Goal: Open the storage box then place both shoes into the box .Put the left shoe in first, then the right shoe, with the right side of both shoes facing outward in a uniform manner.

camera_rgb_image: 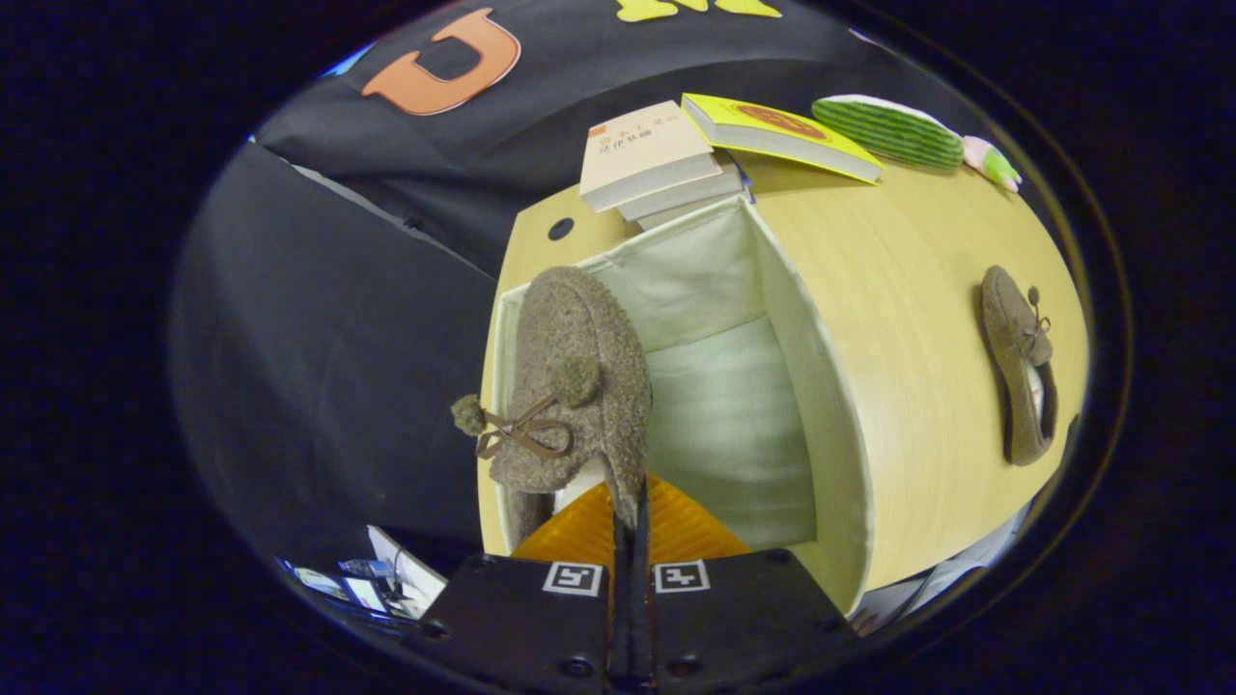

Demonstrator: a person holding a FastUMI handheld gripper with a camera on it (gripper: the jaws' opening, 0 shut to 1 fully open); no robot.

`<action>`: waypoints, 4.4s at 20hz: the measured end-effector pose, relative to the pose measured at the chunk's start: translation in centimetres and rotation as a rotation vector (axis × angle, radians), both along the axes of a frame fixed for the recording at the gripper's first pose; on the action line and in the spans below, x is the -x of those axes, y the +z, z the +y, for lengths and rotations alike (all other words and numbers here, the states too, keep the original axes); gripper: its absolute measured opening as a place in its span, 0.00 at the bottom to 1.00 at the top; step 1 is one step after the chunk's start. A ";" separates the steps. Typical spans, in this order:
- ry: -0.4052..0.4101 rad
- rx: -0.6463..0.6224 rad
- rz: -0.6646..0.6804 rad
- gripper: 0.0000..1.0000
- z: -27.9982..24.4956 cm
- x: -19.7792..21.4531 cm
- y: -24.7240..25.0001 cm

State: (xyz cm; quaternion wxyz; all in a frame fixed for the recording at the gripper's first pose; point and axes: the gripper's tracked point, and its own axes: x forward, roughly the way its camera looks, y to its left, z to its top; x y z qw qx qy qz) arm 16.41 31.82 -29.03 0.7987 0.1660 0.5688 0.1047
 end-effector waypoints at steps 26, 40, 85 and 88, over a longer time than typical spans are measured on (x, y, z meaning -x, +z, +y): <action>0.164 0.234 -0.109 1.00 -20.2 1.4 5.6; 0.008 0.450 0.069 1.00 -39.7 -0.5 -3.0; 0.020 0.313 -0.088 0.06 -18.9 1.2 12.5; -0.046 0.247 -0.100 0.06 -15.3 0.8 11.3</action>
